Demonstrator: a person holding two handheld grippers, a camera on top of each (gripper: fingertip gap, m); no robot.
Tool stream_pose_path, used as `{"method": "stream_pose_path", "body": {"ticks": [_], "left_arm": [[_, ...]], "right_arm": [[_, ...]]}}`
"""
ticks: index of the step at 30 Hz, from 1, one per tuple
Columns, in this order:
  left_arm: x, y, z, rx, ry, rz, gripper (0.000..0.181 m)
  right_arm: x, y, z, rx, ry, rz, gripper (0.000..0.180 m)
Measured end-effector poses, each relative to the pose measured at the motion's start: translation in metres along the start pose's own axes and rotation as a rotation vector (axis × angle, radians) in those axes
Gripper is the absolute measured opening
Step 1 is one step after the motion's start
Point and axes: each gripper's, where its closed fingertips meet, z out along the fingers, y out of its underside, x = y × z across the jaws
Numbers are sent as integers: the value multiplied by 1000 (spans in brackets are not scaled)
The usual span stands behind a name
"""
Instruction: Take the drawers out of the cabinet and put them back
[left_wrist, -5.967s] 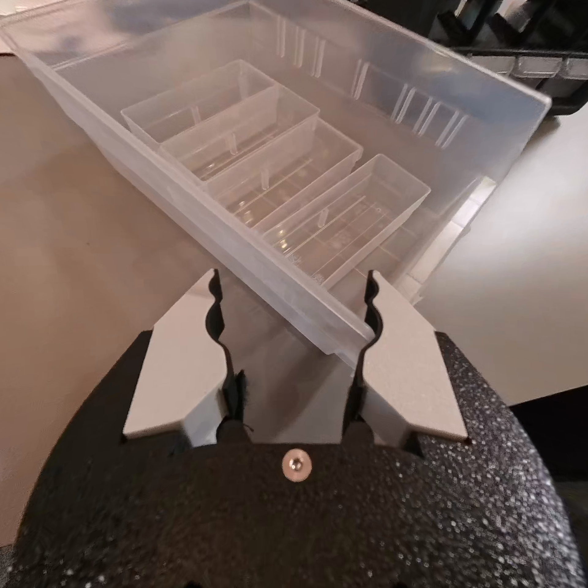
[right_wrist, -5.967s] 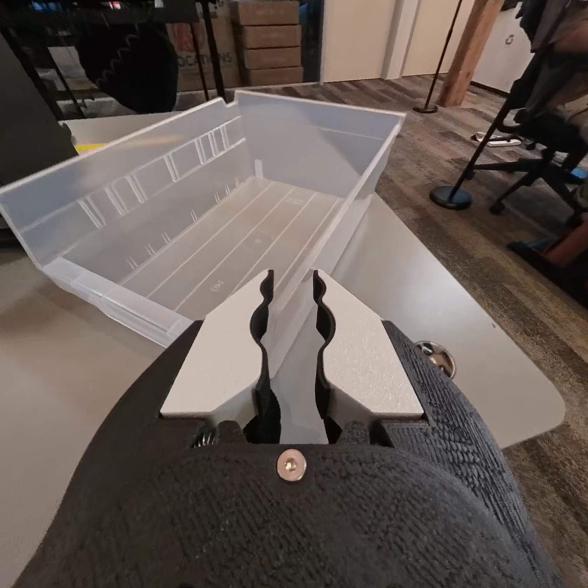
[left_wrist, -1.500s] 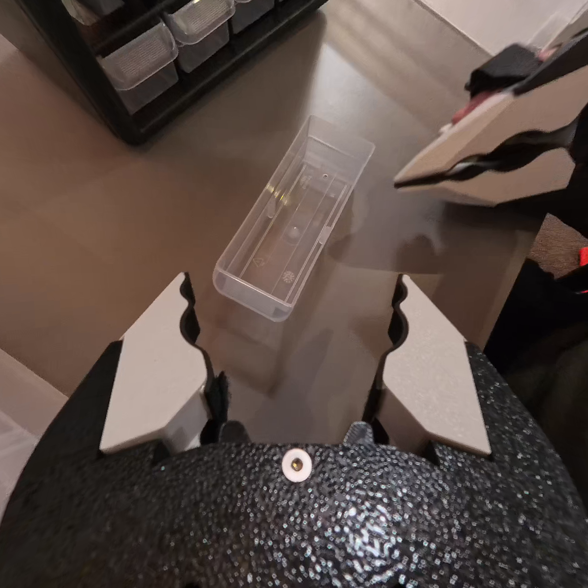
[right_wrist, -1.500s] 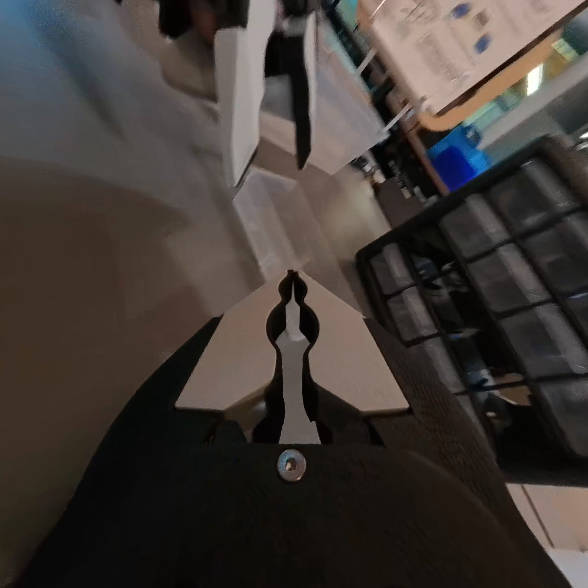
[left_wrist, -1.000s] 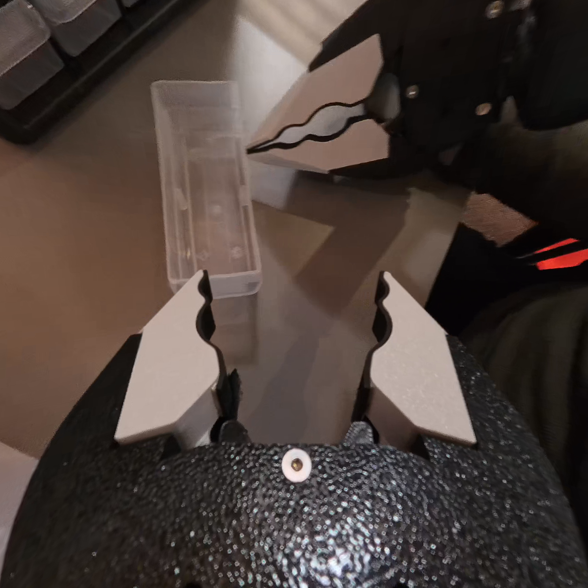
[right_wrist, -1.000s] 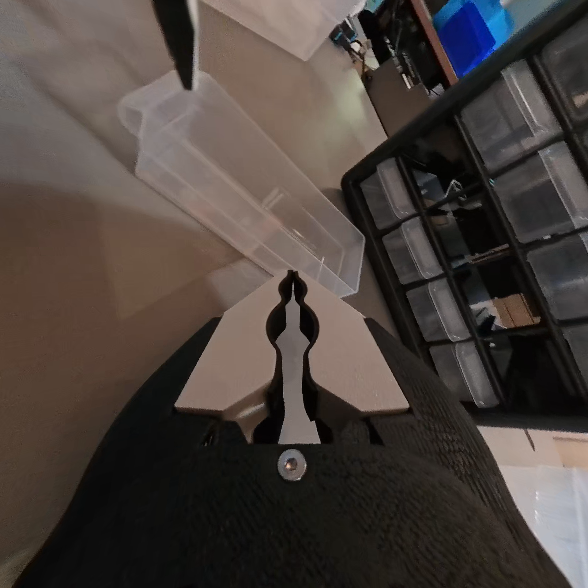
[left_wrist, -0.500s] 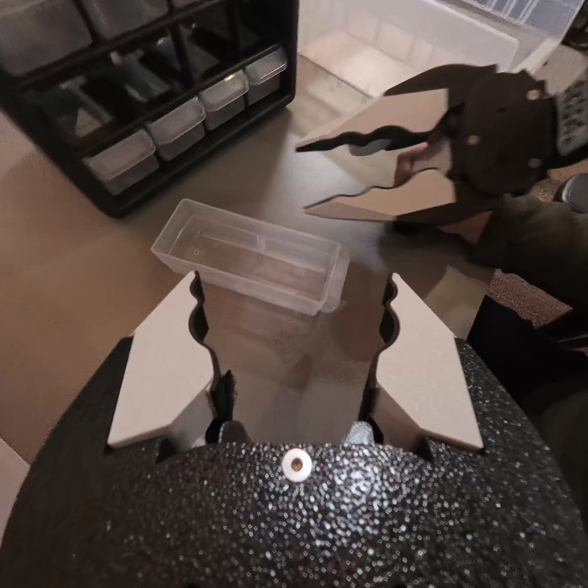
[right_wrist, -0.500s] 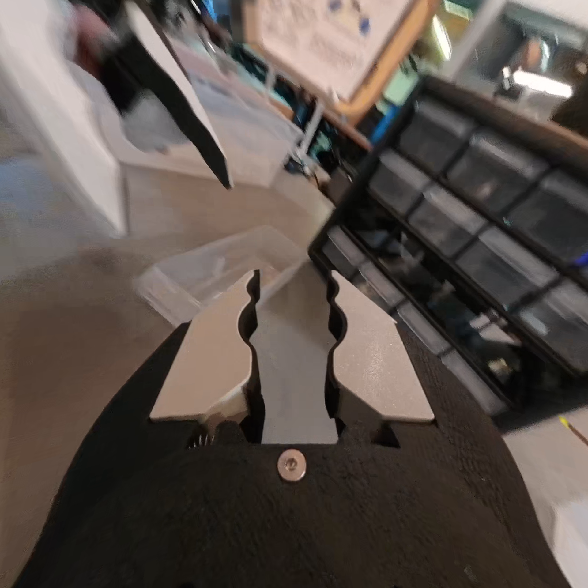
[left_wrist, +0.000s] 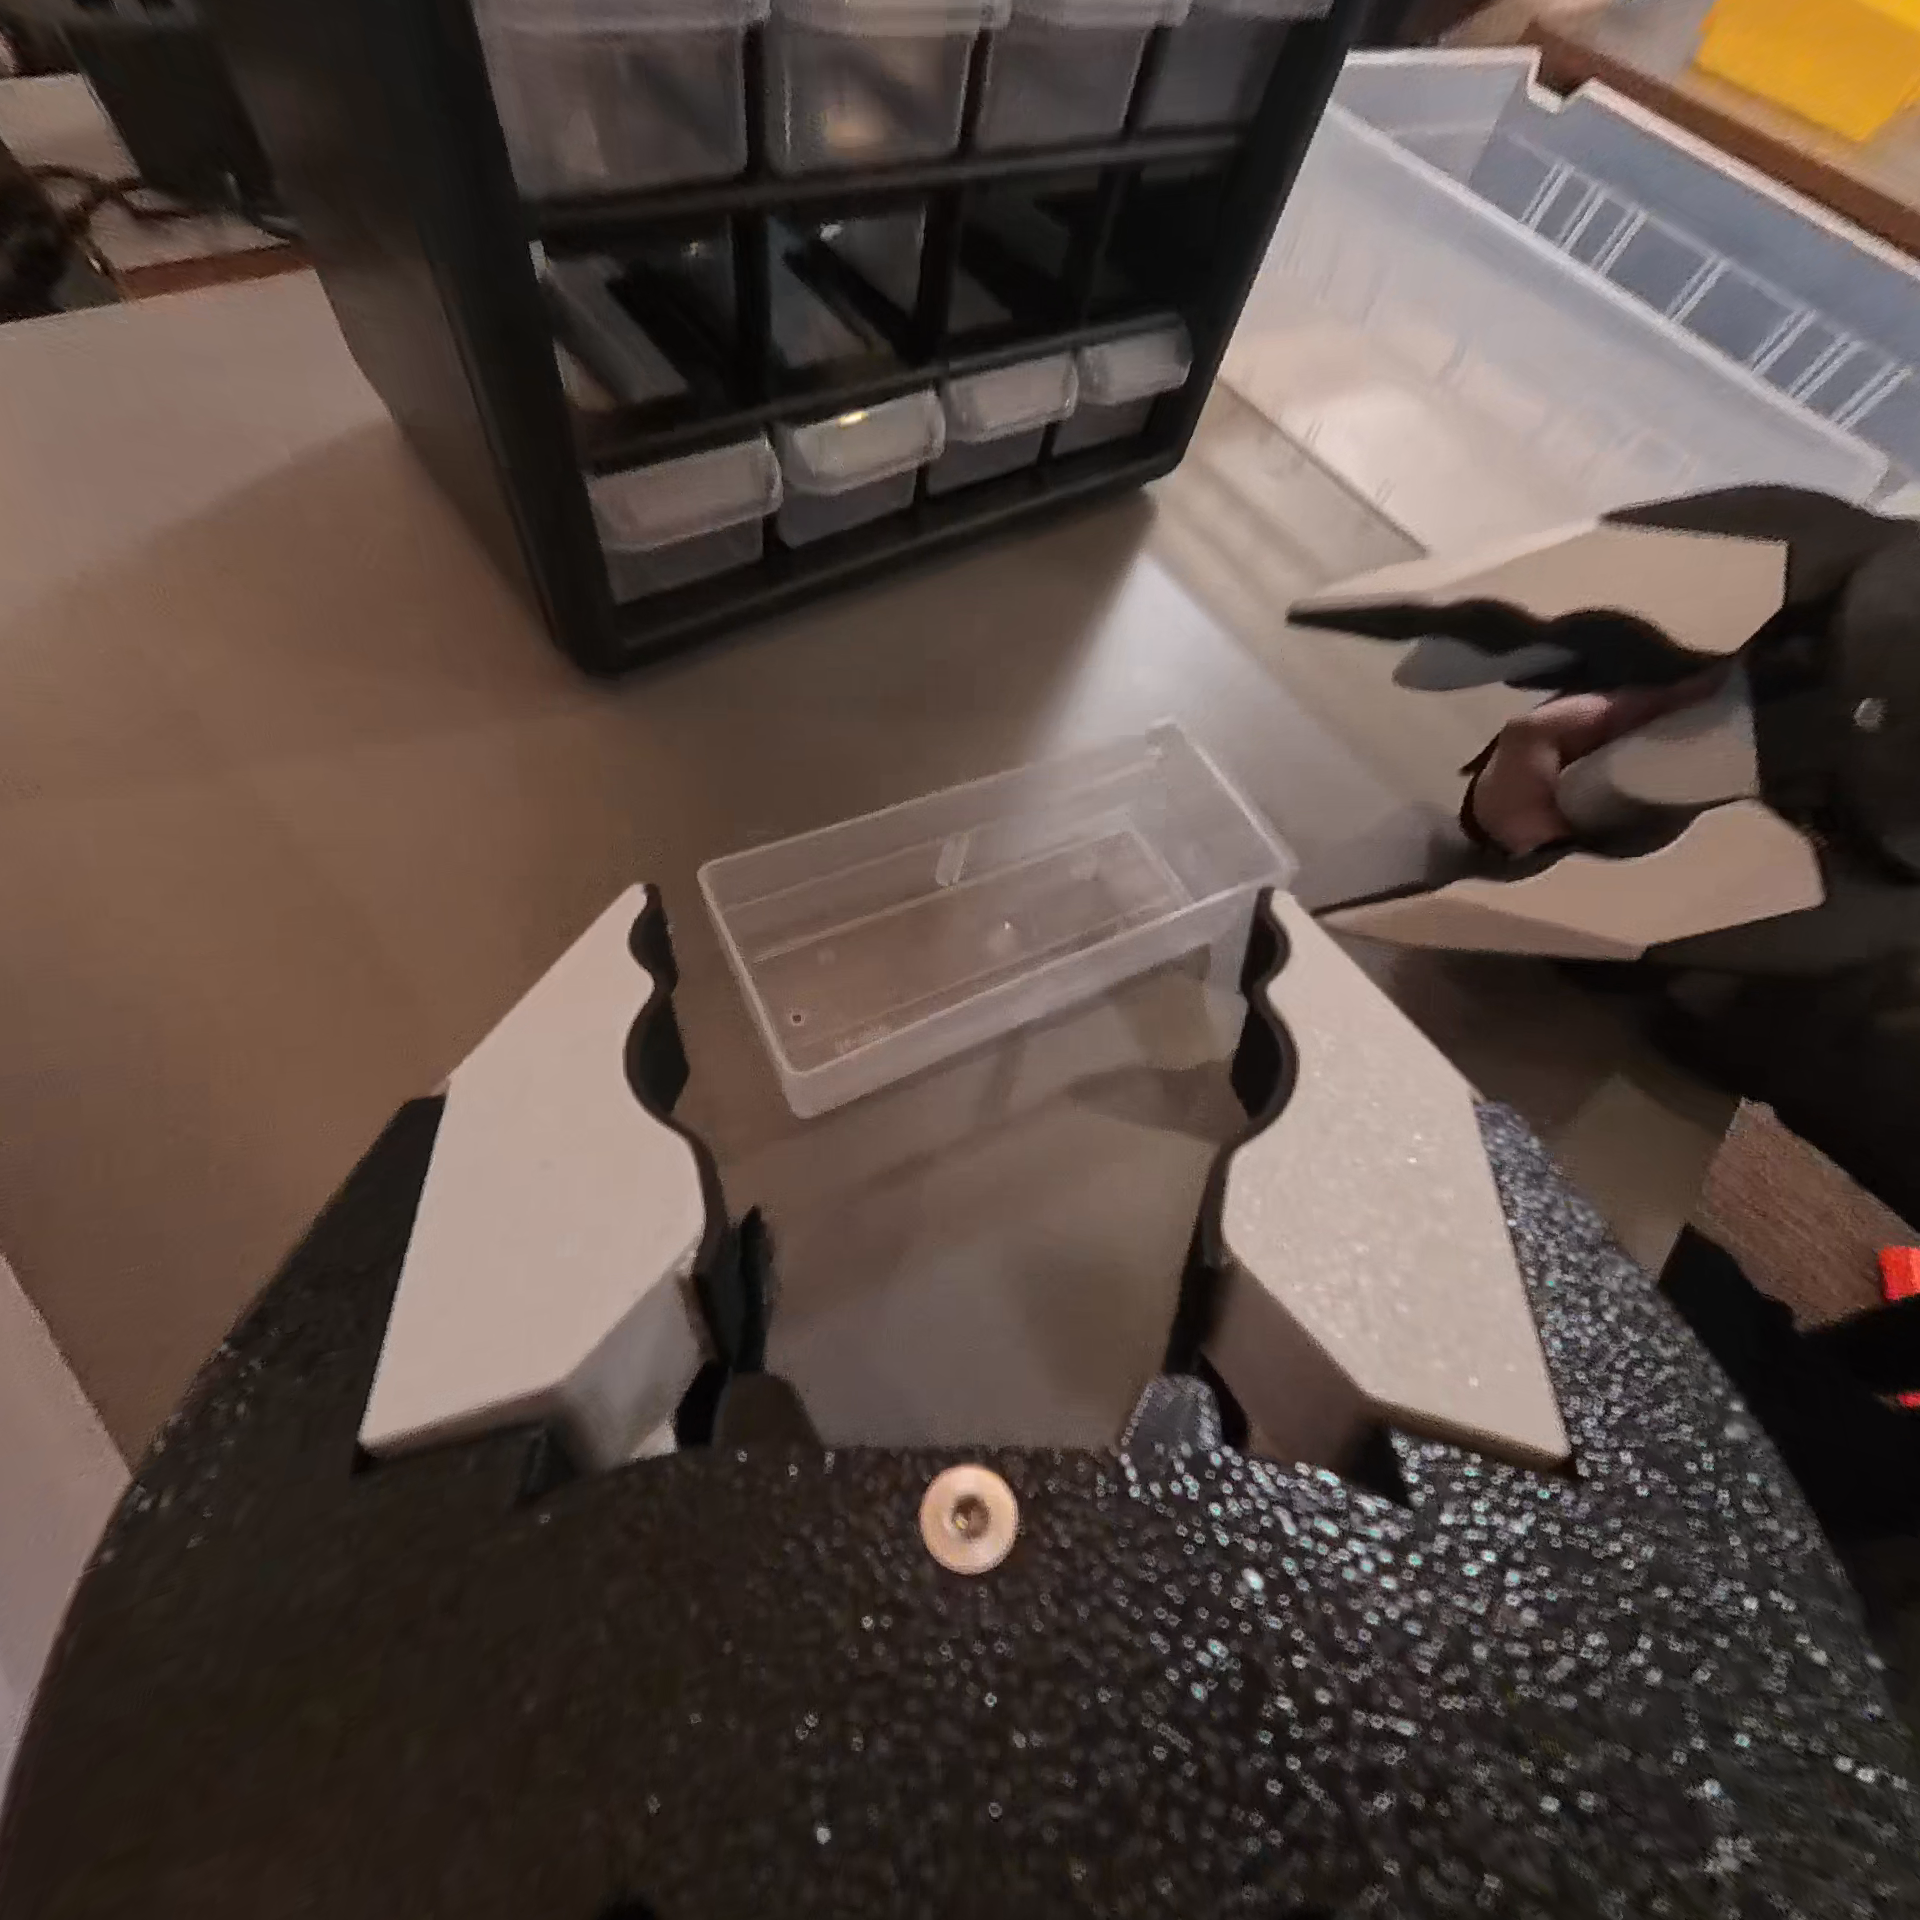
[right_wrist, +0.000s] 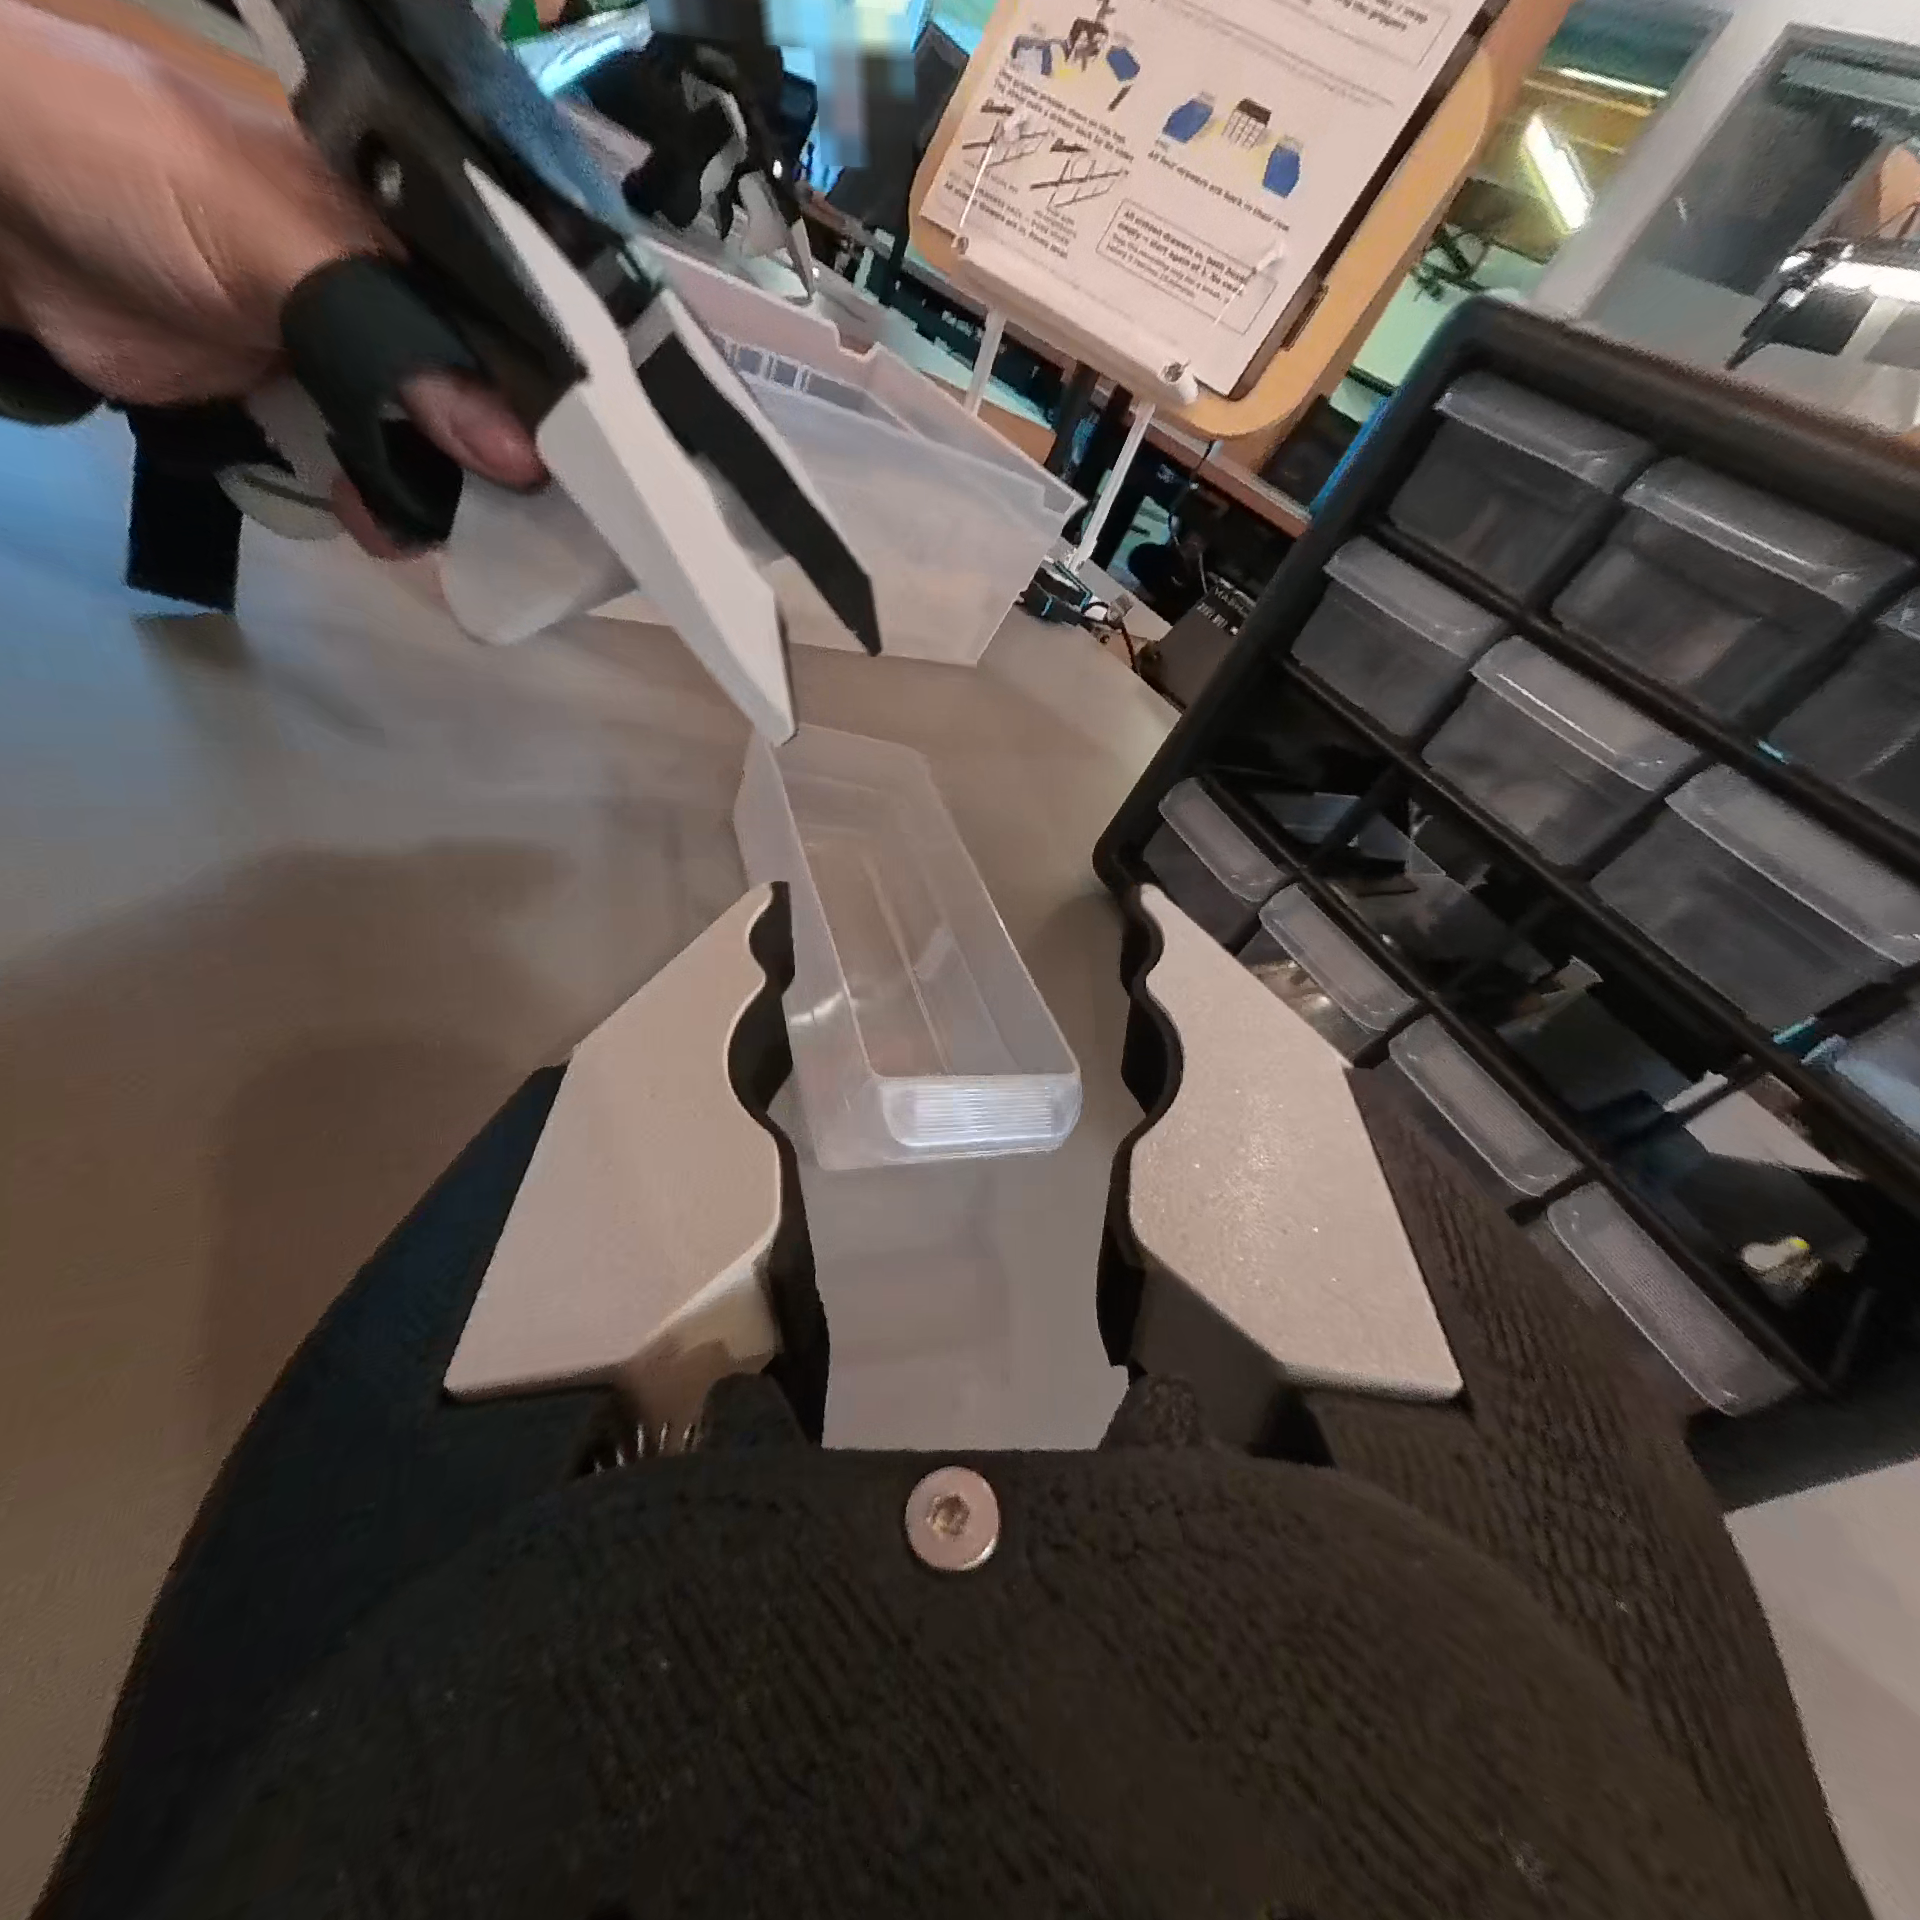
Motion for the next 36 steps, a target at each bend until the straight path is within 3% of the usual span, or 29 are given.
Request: {"method": "stream_pose_path", "body": {"ticks": [6,9,11,14,18,26,30,32,36], "left_arm": [[9,27,-12,-165,-2,-5,115],[14,36,-25,-193,-11,15,115],[14,44,-29,-210,-21,36,112],[14,56,-27,-252,-6,35,108],[14,58,-25,-256,-27,68,103],[11,58,-31,-247,-46,90,100],[8,54,-35,-214,-46,77,98],[6,50,-36,-190,-53,85,98],[6,39,-37,-129,-61,106,97]], "right_arm": [[16,7,-5,-29,55,73,69],[12,20,-9,-107,-17,120,70],[10,30,-10,-162,-86,150,80],[18,35,-5,-193,-140,200,109],[20,45,6,-258,-290,209,117],[-1,59,28,-317,-544,223,110],[-13,65,27,-383,-602,217,80],[-10,68,28,-411,-548,252,66],[12,80,23,-499,-320,323,66]]}}
